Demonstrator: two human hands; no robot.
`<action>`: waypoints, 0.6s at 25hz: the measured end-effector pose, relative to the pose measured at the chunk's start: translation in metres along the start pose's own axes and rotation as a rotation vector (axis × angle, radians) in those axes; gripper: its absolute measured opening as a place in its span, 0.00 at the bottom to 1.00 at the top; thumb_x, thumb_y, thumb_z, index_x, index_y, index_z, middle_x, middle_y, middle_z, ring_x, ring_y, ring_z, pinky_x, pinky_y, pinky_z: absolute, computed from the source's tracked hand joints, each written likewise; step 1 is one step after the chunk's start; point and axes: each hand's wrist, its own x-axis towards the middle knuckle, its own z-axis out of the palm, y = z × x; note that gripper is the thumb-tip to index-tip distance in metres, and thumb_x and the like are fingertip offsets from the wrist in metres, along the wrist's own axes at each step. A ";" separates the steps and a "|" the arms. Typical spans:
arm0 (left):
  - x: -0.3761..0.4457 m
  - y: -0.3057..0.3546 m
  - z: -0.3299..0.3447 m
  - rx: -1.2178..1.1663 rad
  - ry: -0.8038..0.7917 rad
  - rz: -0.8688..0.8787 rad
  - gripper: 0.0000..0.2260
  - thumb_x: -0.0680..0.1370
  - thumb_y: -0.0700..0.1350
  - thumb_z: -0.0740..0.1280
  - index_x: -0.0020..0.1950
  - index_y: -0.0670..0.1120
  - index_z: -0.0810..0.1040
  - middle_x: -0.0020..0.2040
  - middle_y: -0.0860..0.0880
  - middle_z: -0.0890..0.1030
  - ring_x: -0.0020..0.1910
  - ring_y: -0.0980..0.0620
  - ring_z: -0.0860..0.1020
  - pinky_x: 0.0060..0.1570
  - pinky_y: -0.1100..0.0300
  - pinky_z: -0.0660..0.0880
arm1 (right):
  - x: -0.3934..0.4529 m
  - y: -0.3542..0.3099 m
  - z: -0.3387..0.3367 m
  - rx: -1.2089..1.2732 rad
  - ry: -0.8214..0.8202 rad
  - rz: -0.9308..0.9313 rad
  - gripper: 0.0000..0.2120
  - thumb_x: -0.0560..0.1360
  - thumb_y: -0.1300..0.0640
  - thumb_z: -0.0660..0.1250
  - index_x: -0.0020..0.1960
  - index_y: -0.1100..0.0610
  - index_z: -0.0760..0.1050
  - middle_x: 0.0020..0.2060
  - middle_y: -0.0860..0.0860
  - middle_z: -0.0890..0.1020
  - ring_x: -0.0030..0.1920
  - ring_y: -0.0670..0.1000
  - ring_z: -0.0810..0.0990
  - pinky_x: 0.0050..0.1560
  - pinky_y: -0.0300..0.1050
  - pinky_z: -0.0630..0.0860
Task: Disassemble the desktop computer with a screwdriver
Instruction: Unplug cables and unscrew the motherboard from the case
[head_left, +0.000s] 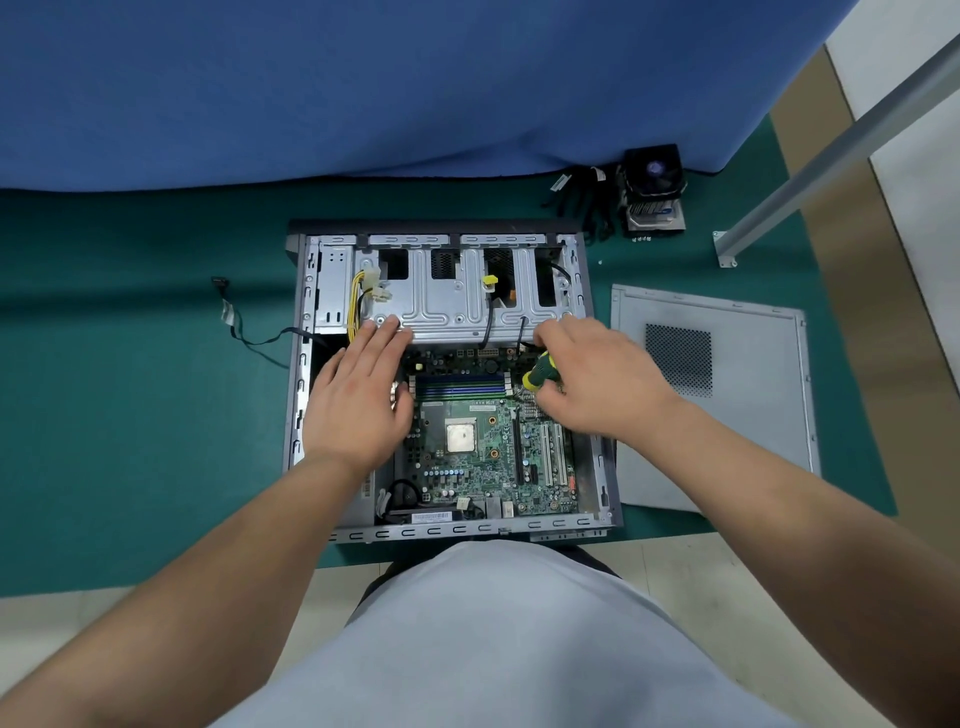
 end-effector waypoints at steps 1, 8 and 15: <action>0.000 0.000 0.000 -0.007 -0.003 -0.003 0.31 0.79 0.52 0.60 0.82 0.55 0.57 0.83 0.56 0.58 0.82 0.54 0.54 0.77 0.48 0.62 | 0.001 -0.001 0.000 -0.022 0.010 0.042 0.19 0.80 0.38 0.53 0.61 0.52 0.64 0.41 0.49 0.77 0.41 0.54 0.77 0.33 0.45 0.70; -0.001 0.001 -0.002 -0.033 -0.018 -0.012 0.32 0.79 0.51 0.62 0.82 0.55 0.58 0.83 0.56 0.58 0.82 0.55 0.54 0.74 0.49 0.65 | 0.002 -0.005 0.006 0.132 -0.057 0.035 0.20 0.78 0.44 0.58 0.67 0.53 0.64 0.54 0.52 0.74 0.49 0.54 0.76 0.41 0.50 0.78; 0.000 0.001 -0.003 -0.050 -0.024 -0.020 0.32 0.79 0.50 0.63 0.82 0.55 0.58 0.82 0.57 0.58 0.82 0.56 0.53 0.65 0.52 0.73 | -0.004 -0.008 0.013 0.251 -0.009 0.107 0.20 0.79 0.51 0.62 0.69 0.55 0.68 0.61 0.54 0.74 0.60 0.57 0.74 0.58 0.54 0.77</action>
